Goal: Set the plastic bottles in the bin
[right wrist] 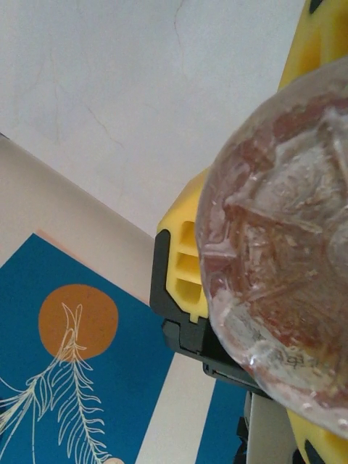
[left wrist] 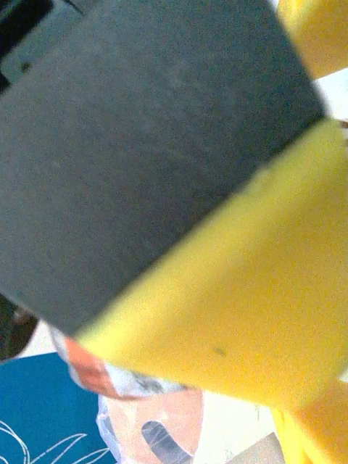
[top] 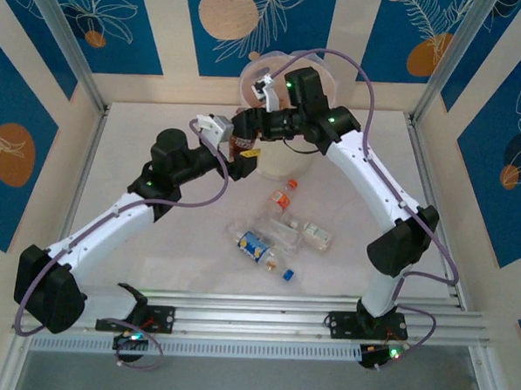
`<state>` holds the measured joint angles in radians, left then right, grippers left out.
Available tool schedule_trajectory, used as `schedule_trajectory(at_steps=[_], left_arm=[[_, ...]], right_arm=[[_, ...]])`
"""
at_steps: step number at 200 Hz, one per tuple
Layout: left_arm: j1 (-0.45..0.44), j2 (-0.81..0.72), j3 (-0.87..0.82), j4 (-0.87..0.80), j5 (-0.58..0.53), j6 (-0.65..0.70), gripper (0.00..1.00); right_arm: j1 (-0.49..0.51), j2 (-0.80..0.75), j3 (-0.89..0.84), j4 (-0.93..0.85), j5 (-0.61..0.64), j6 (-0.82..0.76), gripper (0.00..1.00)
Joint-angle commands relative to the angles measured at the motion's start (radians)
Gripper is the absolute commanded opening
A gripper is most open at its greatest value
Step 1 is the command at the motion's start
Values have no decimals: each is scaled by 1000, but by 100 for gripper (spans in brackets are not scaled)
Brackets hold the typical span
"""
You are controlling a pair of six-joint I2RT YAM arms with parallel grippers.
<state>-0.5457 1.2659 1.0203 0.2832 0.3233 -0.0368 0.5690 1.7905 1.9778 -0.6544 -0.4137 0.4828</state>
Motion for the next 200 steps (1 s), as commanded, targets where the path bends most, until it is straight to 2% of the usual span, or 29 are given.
schedule_trajectory(at_steps=[1, 38, 108, 164, 200], left_arm=[[-4, -43, 21, -9, -19, 7, 99], [-5, -90, -4, -7, -31, -21, 99], [-5, -175, -29, -40, -77, -49, 99], [-5, -189, -67, -50, -168, -129, 100], [-5, -185, -77, -67, -253, -181, 100]], right_arm=[[-16, -14, 56, -38, 19, 1, 53], [-47, -23, 123, -78, 79, -41, 53], [-124, -14, 294, -94, 283, -112, 53], [-186, 34, 353, -27, 444, -143, 54], [-228, 116, 420, -39, 445, -117, 54]])
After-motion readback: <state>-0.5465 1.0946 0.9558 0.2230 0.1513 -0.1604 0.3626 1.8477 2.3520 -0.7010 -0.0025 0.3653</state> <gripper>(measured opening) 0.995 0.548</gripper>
